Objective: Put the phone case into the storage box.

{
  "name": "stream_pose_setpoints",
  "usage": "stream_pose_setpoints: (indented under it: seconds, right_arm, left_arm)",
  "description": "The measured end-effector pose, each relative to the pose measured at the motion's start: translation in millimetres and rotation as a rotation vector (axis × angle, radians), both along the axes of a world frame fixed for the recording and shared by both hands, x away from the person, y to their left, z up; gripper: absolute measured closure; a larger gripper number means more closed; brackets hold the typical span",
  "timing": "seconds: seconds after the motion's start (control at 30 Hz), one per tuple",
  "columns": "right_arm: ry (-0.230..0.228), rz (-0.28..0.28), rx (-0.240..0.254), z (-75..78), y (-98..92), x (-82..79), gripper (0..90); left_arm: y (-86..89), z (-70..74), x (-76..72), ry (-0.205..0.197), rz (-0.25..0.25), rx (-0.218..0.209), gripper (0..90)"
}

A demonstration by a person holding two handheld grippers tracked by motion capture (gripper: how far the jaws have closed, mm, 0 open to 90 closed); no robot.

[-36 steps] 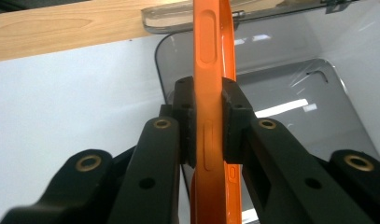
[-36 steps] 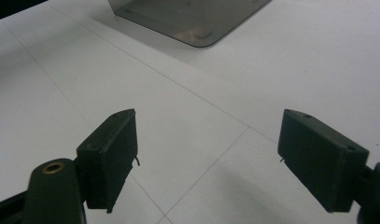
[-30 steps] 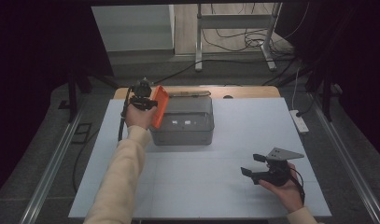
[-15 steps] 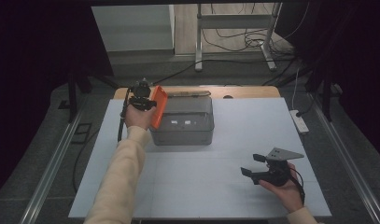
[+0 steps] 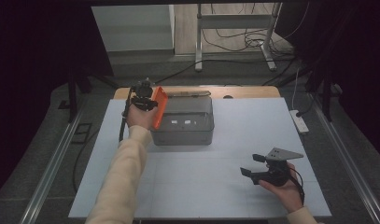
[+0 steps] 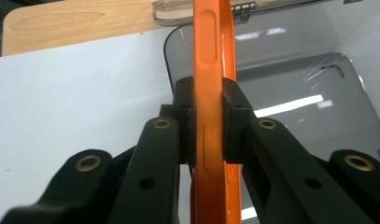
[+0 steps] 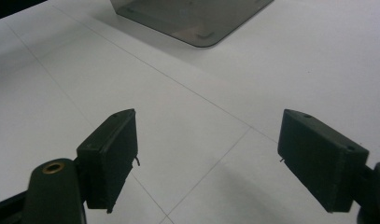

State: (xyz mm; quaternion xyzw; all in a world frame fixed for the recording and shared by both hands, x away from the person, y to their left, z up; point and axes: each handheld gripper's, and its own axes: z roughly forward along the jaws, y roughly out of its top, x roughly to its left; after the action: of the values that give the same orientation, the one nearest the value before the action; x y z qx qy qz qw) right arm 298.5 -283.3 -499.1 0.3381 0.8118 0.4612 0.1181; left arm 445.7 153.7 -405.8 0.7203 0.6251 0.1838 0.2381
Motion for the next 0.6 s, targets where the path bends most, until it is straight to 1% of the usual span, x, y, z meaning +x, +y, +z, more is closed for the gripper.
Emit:
stream_pose_setpoints:
  seconds: [0.07,0.17,0.2,0.27,0.3,0.4,0.6]
  right_arm:
    - [0.0,0.002,0.001,0.1,0.1,-0.1,20.3]
    - [-0.002,0.005,0.003,0.6,-0.1,-0.2,20.3]
    - [-0.002,0.006,0.003,1.0,-0.2,-0.3,20.3]
    - [-0.002,0.006,0.008,1.4,-0.3,-0.4,20.3]
    - [-0.002,0.004,0.004,1.7,-0.4,-0.7,20.3]
    - [-0.005,0.008,0.013,1.9,-0.1,-1.0,20.3]
    - [-0.005,0.008,0.006,1.7,-0.3,-0.9,20.3]
  left_arm:
    - [-0.7,0.6,0.0,0.007,0.004,0.01,79.3]
    - [-2.1,-0.7,0.1,0.022,0.019,0.01,79.3]
    - [-2.1,-0.7,-0.1,0.028,0.012,0.021,79.3]
    - [-4.4,-1.1,-0.1,0.023,0.019,0.021,79.3]
    - [-5.8,-1.2,-0.1,0.027,0.019,0.02,79.3]
    - [-8.3,-2.4,0.5,0.031,0.012,0.035,79.3]
    - [-11.1,-7.3,1.5,0.039,0.007,0.031,79.2]
